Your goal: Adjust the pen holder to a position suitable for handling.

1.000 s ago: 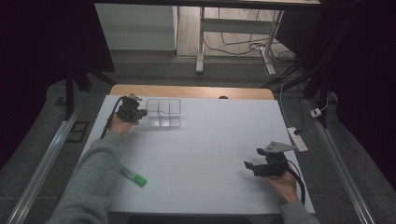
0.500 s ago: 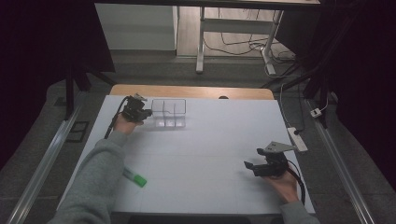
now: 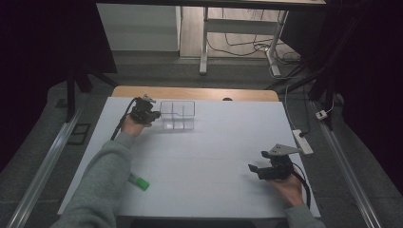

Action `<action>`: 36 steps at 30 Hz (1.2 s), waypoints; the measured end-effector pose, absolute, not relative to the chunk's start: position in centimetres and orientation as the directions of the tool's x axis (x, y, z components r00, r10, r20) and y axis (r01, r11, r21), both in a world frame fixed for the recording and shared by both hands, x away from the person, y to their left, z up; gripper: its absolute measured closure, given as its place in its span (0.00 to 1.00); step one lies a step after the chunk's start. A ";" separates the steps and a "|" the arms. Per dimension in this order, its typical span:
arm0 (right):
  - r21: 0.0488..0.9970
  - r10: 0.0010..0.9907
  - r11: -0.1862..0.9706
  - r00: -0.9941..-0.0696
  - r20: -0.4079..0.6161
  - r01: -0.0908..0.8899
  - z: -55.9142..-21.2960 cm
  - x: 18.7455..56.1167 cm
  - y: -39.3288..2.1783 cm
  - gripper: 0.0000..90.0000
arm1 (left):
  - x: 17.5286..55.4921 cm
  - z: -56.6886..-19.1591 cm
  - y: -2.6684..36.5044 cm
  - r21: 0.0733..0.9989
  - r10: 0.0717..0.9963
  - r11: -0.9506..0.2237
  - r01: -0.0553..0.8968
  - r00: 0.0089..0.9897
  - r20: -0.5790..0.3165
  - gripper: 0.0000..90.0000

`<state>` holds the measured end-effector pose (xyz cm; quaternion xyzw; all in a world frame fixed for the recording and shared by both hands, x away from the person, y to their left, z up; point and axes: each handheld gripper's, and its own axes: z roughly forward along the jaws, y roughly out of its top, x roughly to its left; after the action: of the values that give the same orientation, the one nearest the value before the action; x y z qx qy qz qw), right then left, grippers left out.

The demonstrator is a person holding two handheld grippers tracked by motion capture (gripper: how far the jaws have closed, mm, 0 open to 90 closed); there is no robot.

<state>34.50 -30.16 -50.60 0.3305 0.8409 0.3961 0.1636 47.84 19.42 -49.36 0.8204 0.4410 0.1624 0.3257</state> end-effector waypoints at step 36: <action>0.774 0.680 0.468 -0.733 -0.007 0.427 -50.8 34.6 -30.0 0.21 | 49.5 -48.9 13.4 0.683 0.784 -0.446 0.578 0.621 -0.013 0.99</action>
<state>34.55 -29.96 -50.75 0.3289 0.8418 0.3972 0.1594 49.45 13.41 -48.91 0.8362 0.4071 0.1546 0.3334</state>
